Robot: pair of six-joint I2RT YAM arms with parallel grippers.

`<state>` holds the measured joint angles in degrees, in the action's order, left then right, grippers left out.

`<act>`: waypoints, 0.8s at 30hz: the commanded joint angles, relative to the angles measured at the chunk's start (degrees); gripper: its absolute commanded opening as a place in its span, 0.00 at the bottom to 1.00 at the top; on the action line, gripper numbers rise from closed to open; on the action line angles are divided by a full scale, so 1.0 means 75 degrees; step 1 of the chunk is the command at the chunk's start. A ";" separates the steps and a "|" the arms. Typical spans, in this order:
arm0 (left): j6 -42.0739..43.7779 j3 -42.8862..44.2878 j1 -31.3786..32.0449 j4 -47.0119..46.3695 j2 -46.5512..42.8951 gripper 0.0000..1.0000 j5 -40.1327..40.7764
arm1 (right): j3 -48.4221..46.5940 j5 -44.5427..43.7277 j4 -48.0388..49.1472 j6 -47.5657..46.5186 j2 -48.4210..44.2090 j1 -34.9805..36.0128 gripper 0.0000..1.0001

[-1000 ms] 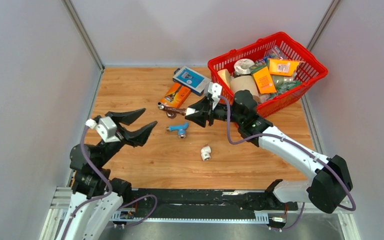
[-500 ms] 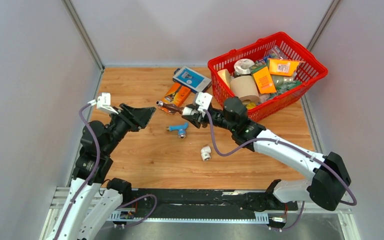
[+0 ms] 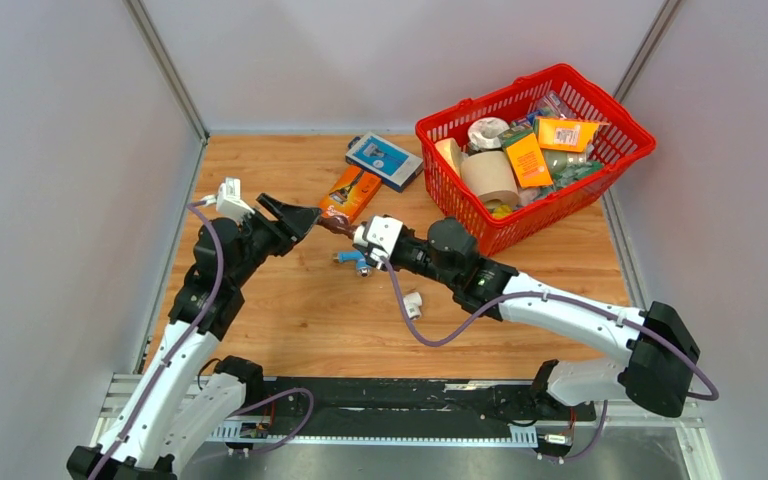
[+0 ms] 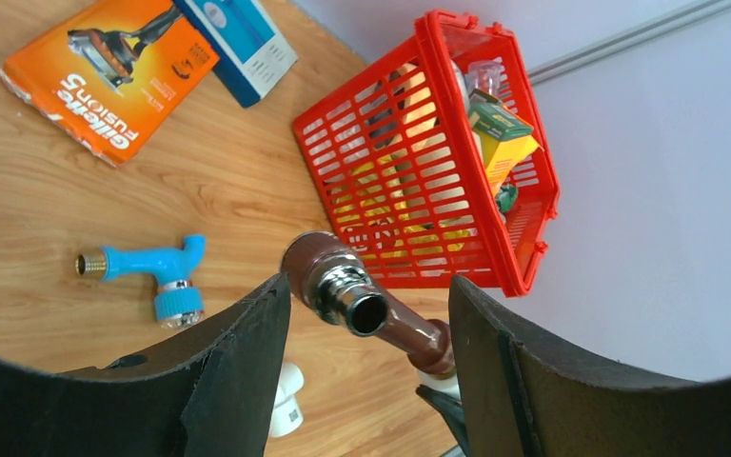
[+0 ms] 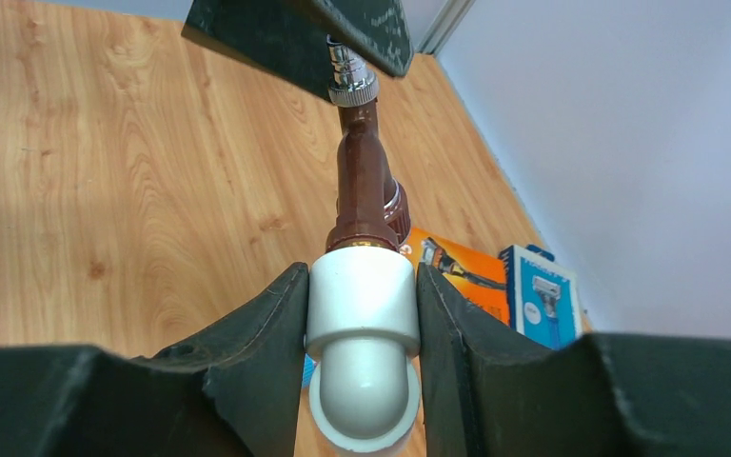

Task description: Install the water faucets

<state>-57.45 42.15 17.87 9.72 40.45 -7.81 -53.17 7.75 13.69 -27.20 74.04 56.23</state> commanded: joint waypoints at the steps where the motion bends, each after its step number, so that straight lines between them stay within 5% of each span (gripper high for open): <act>1: -0.0238 0.0087 0.0008 -0.0101 0.0161 0.69 -0.0060 | 0.0011 -0.0880 0.0916 -0.0673 -0.0239 0.0284 0.00; 19: -0.2089 -0.0346 0.0008 -0.1095 0.0912 0.68 -0.1161 | 0.0339 -0.3153 0.1971 -0.2619 0.0229 0.1491 0.00; 23: -0.2616 -0.0592 0.0008 -0.1669 0.0830 0.55 -0.1185 | 0.0374 -0.3552 0.2123 -0.2901 0.0440 0.1644 0.00; 24: -0.2710 -0.0697 0.0008 -0.1995 0.0749 0.41 -0.1220 | 0.0386 -0.3553 0.2147 -0.2808 0.0464 0.1644 0.00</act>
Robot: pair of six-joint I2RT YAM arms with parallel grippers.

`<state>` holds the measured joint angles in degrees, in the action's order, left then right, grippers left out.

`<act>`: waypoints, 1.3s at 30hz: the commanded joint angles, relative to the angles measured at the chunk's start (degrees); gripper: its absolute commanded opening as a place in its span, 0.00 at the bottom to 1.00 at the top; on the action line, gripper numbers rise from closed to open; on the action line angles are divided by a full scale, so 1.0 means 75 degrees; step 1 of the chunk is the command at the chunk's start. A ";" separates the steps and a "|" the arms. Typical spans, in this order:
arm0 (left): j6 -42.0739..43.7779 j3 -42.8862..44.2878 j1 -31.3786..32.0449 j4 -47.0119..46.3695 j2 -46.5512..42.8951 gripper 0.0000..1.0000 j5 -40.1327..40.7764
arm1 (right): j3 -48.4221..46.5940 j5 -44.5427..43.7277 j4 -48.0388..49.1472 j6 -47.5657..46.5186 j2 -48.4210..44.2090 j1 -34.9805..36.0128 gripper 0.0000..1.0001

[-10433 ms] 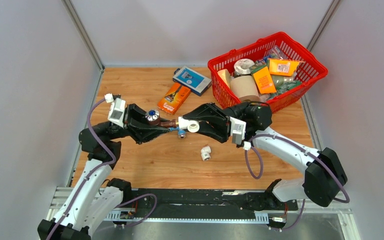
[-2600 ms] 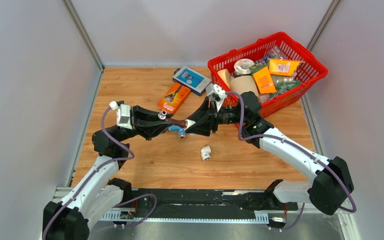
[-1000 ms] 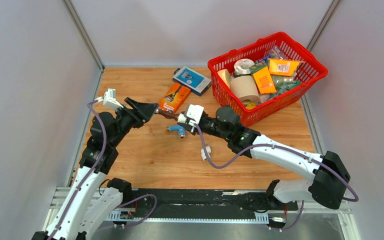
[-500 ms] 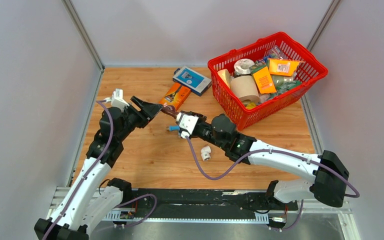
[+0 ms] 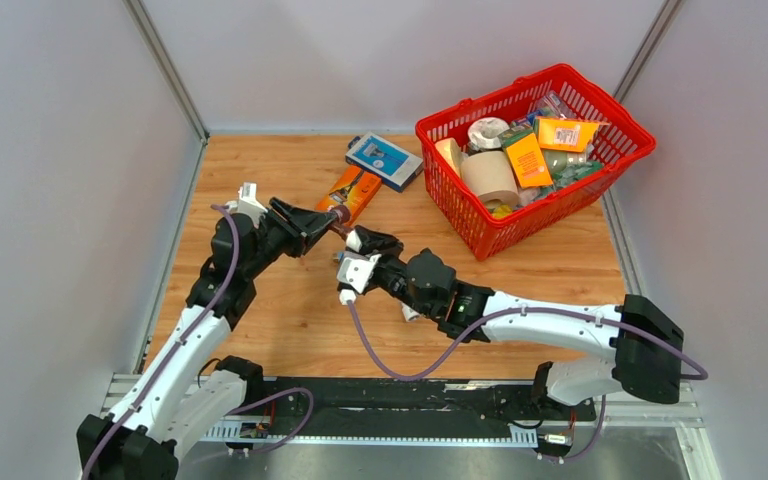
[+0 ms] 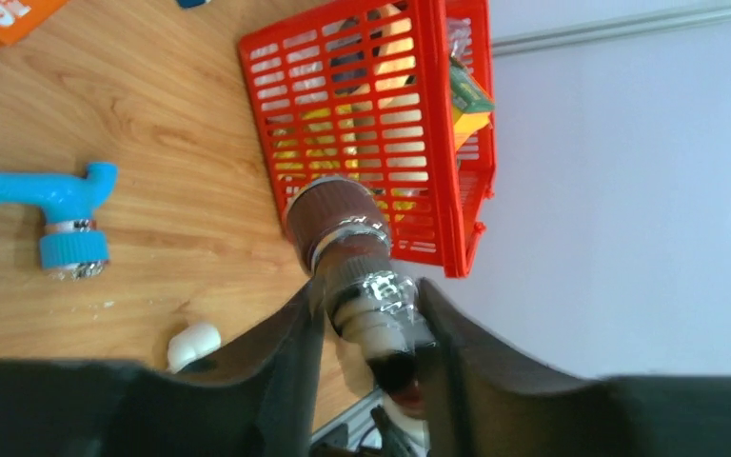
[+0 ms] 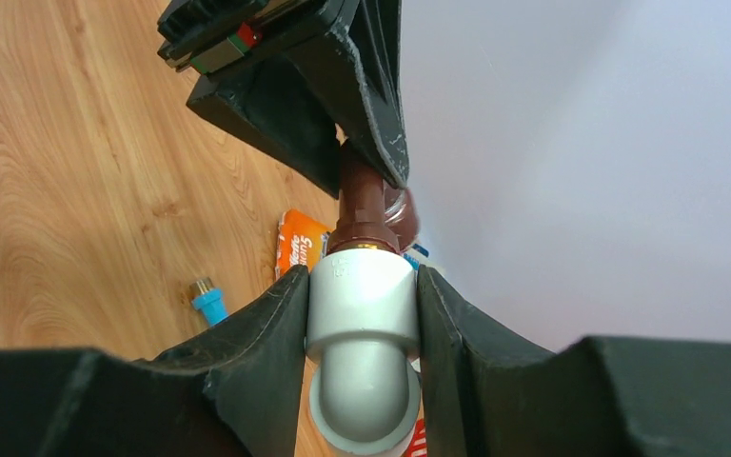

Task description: Install the water faucets

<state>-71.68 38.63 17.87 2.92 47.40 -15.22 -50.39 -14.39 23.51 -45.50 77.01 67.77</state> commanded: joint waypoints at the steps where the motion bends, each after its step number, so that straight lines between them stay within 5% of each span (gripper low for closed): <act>1: -0.1092 -0.0449 0.0008 -0.1371 -0.0237 0.32 -0.0220 | 0.0051 -0.0589 0.0908 -0.0217 0.0056 0.0105 0.00; 3: -0.1619 -0.0952 0.0008 -0.2271 -0.0517 0.00 0.0071 | 0.0121 -0.0437 0.1095 0.0193 -0.0037 0.0093 0.00; 11: -0.2443 -0.2502 0.0008 -0.5611 -0.1198 0.00 0.0692 | 0.0566 0.1727 0.1844 0.3600 -0.0623 -0.0772 0.00; 20: -0.0700 -0.2983 0.0008 -0.9054 -0.1433 0.00 0.0647 | 0.1188 0.4952 0.4703 0.9939 -0.0531 -0.2472 0.00; 28: 0.0861 -0.3323 0.0008 -1.2549 -0.0591 0.00 -0.0112 | 0.0812 0.5657 0.5395 1.2403 -0.0073 -0.2777 0.00; 31: 0.1352 -0.3148 0.0008 -1.2764 -0.0414 0.01 -0.0746 | 0.0801 0.5856 0.5958 1.3014 -0.0073 -0.2883 0.00; 37: 0.1612 -0.3322 0.0008 -1.2578 -0.0448 0.55 -0.0807 | 0.0649 0.5881 0.5691 1.2676 -0.0482 -0.2977 0.00; 39: 0.1565 -0.3475 0.0008 -1.2193 -0.0658 0.58 -0.0771 | 0.0660 0.5647 0.5526 1.2361 -0.0693 -0.3024 0.00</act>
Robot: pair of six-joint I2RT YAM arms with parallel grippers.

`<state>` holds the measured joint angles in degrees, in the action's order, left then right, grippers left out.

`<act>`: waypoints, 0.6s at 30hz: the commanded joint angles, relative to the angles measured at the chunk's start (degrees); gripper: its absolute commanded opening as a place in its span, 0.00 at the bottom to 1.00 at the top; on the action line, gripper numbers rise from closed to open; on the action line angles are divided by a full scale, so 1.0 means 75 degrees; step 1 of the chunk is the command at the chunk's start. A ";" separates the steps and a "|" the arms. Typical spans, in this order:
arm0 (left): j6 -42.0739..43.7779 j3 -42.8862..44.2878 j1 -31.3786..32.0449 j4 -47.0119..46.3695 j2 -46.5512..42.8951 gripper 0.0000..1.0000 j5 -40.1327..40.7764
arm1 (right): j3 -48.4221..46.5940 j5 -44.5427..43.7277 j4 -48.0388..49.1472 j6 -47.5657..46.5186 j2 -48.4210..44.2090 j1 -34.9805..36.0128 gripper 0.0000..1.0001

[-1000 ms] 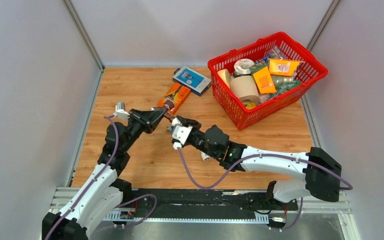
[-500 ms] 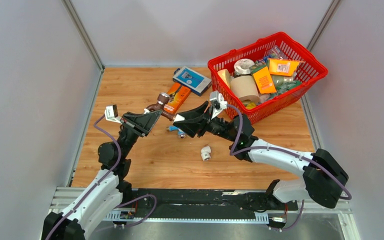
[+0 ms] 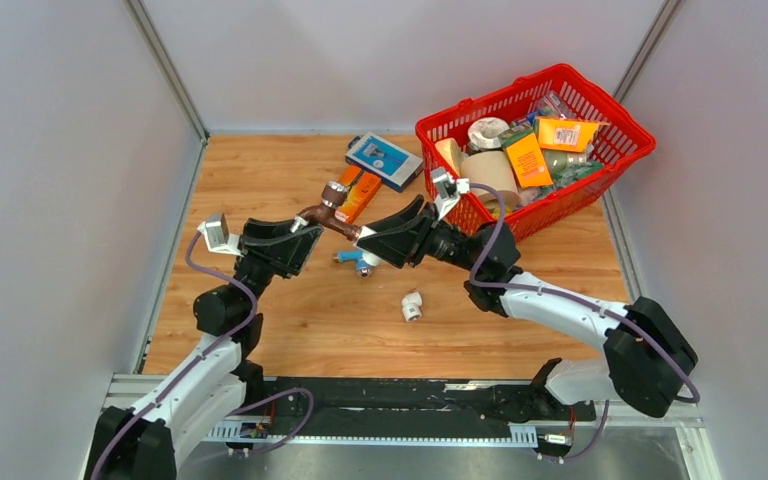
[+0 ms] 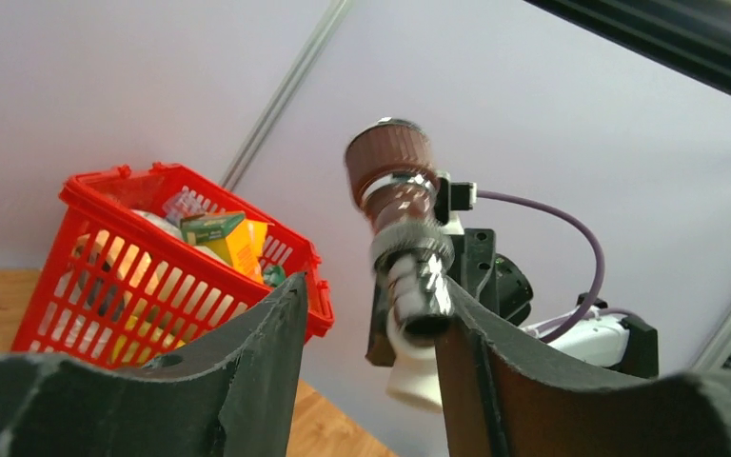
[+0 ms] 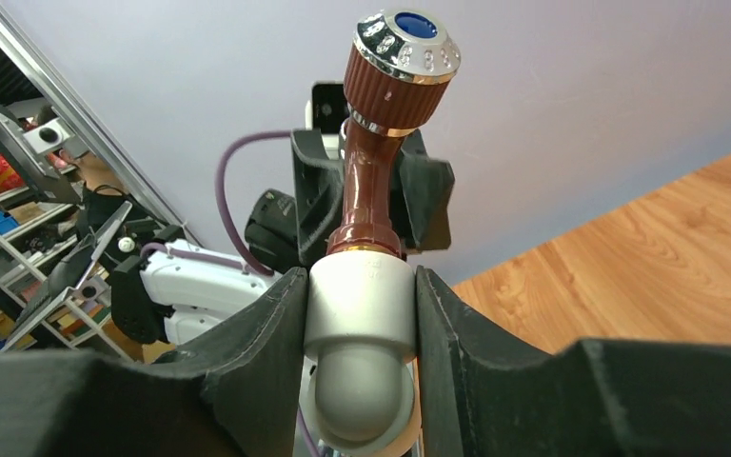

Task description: Install the water faucets

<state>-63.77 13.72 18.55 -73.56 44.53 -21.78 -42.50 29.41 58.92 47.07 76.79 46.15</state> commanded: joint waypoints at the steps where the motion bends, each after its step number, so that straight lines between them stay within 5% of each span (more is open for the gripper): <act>1: 0.0533 -0.0246 -0.0082 -0.1807 -0.0359 0.59 0.0080 | -0.0427 -0.0229 0.0712 -0.0099 -0.0735 -0.0200 0.00; 7: 0.1082 -0.0493 -0.0082 0.0594 -0.1681 0.59 -0.0376 | -0.0977 -0.0323 -0.0972 -0.1946 -0.1074 -0.0318 0.00; 10: 0.1598 -0.0120 -0.0082 0.3554 -0.3049 0.60 -0.0460 | -0.1293 -0.0324 -0.2343 -0.3470 -0.1262 -0.0318 0.00; 13: 0.3303 0.1550 -0.0082 0.8212 -0.3968 0.63 0.0009 | -0.1680 -0.0078 -0.3773 -0.4853 -0.1356 -0.0318 0.00; 18: 0.5489 0.4633 -0.0082 1.2148 -0.3151 0.71 0.0407 | -0.2009 0.0238 -0.5323 -0.6215 -0.1403 -0.0306 0.00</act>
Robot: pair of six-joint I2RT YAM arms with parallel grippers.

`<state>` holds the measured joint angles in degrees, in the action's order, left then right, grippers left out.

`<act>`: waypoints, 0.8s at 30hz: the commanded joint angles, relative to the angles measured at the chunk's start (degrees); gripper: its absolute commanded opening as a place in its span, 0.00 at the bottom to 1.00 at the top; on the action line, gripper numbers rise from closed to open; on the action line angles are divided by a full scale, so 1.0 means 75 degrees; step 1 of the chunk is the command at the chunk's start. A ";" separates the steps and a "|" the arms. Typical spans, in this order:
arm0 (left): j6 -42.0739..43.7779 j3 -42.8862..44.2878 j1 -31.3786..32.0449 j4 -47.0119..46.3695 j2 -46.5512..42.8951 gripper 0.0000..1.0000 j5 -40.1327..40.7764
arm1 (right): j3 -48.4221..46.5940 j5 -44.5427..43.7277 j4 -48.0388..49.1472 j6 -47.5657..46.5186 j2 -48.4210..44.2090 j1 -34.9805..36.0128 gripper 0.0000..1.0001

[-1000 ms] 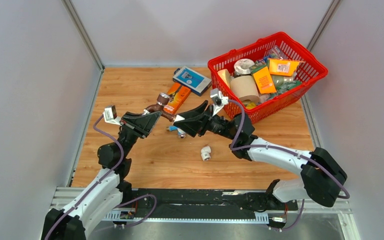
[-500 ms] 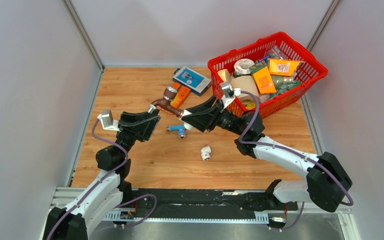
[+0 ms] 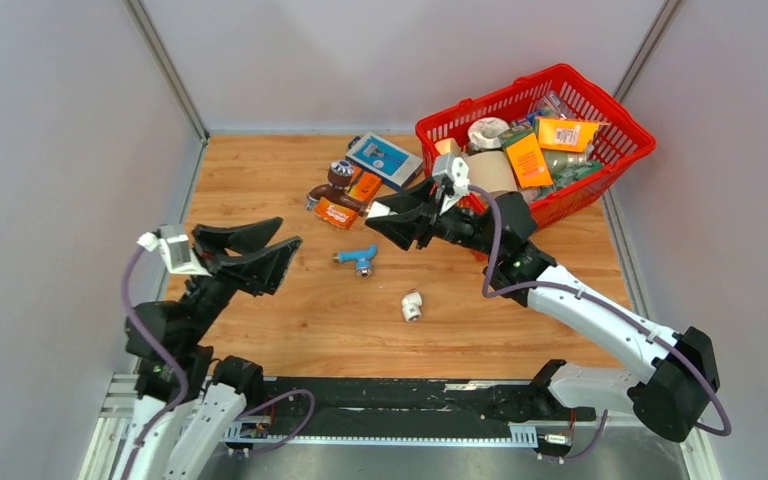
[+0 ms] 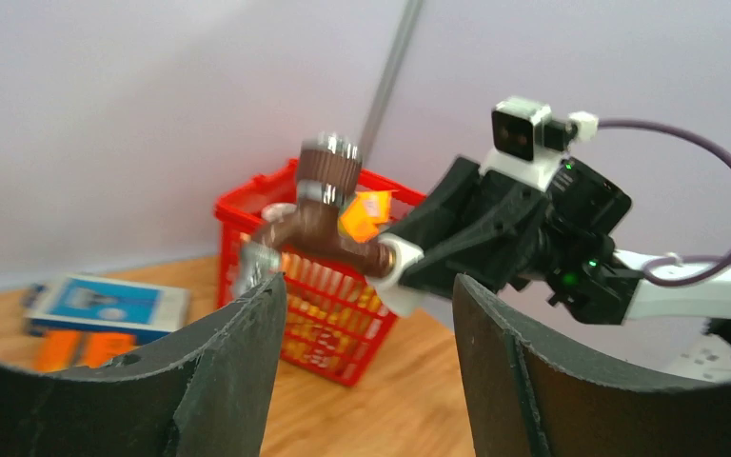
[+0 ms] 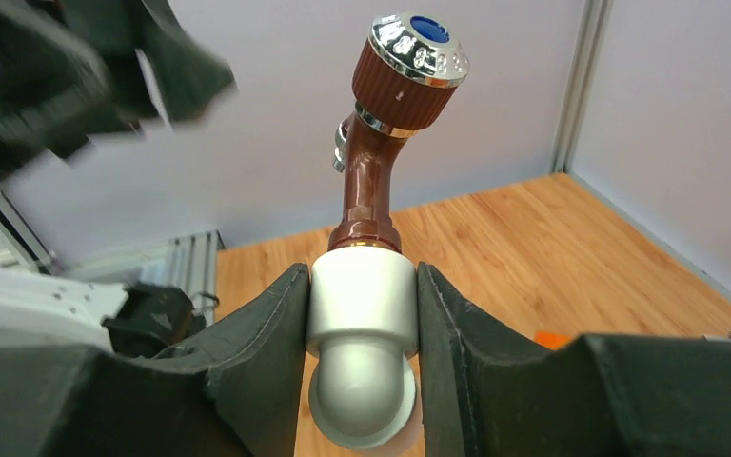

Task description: Install the water faucets

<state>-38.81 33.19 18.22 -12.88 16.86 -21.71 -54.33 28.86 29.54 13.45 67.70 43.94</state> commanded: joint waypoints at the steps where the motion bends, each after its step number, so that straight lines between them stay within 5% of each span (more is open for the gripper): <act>1: 0.2383 0.2333 -0.0038 0.4827 0.0982 0.73 0.0573 | -0.0456 0.0358 -0.1547 -0.1747 -0.0179 0.0000 0.00; 6: 0.2725 0.4629 -0.0038 0.6521 0.2613 0.73 0.0505 | -0.0725 -0.0014 -0.2203 -0.2765 0.0055 0.0339 0.00; 12: 0.2866 0.6084 -0.0038 0.7376 0.4230 0.73 0.0235 | -0.1100 -0.1116 -0.2755 -0.3527 0.0500 0.0855 0.00; 24: 0.2948 0.6438 0.0090 0.7695 0.5649 0.74 0.0247 | -0.1499 -0.2406 -0.2931 -0.4371 0.1098 0.1629 0.00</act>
<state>-18.46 79.57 18.26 44.10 58.04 -19.35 -61.71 14.81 5.78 -16.08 75.68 54.96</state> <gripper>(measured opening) 0.739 0.428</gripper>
